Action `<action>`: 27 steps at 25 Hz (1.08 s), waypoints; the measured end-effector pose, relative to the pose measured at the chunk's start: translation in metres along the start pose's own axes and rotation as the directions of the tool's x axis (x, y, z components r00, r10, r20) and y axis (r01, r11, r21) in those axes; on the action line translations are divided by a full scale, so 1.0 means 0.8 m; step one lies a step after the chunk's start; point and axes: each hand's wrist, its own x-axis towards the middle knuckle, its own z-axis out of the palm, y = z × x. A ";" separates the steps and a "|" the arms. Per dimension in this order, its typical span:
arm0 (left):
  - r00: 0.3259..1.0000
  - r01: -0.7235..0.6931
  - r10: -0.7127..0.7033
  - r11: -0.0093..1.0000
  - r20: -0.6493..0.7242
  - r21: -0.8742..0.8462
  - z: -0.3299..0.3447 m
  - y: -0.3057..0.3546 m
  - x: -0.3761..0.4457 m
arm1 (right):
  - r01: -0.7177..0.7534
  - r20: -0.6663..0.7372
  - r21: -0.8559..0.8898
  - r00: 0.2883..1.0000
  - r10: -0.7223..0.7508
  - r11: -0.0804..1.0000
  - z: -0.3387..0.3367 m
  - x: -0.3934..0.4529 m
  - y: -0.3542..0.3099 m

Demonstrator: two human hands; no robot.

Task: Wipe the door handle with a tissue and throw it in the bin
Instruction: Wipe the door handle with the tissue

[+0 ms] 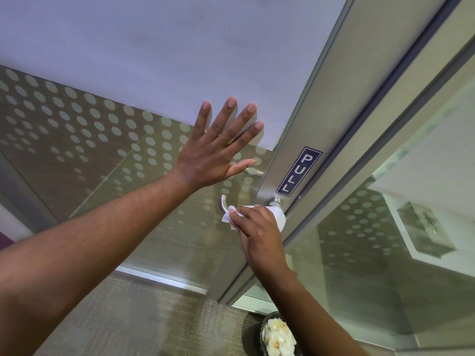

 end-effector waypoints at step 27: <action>0.999 -0.027 0.029 0.999 -0.038 0.047 0.010 -0.003 -0.003 | -0.563 -0.231 0.434 0.685 0.691 0.703 -0.022 -0.009 0.005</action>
